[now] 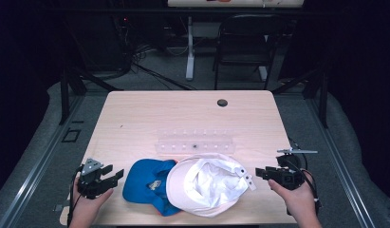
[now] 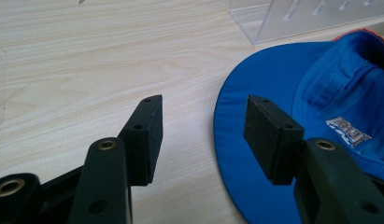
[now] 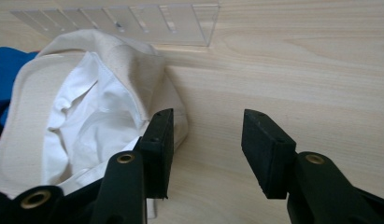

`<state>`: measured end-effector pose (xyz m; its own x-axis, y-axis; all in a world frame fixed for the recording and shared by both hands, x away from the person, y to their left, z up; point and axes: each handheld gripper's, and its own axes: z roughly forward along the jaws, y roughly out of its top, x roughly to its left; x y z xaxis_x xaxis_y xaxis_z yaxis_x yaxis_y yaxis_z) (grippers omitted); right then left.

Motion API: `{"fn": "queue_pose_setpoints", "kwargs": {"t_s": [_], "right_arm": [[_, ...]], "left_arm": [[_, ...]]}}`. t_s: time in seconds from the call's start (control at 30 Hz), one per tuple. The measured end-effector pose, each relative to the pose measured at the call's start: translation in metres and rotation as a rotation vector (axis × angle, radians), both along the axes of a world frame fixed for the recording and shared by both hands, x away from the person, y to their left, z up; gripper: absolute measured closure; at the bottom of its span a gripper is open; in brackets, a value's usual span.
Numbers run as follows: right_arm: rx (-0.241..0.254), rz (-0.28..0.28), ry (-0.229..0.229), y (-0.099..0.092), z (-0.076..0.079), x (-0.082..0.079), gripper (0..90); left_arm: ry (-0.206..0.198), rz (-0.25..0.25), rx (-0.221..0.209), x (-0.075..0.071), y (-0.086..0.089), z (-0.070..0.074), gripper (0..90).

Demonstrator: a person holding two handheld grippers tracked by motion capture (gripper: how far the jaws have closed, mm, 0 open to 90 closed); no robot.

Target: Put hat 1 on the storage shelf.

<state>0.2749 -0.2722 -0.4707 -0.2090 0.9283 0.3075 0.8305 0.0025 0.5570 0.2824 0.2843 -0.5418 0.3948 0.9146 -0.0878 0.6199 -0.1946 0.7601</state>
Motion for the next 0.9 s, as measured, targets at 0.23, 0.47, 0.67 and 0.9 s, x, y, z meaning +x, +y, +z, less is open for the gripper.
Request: {"fn": "queue_pose_setpoints", "kwargs": {"t_s": [0.23,0.47,0.67,0.9], "right_arm": [[0.035,0.035,0.036,0.004,0.006,0.002,54.1],[0.085,0.076,0.080,0.014,-0.002,0.004,52.9],[0.120,0.092,0.110,0.023,-0.016,0.009,51.7],[0.161,0.088,0.165,0.032,-0.030,0.015,53.9]], "left_arm": [[-0.002,0.003,0.001,0.001,0.000,-0.002,47.9],[0.009,-0.006,0.020,0.001,0.000,-0.002,48.0],[0.005,-0.003,0.017,0.002,0.000,-0.004,48.0],[0.004,-0.006,0.017,0.002,0.000,-0.004,48.0]]}}
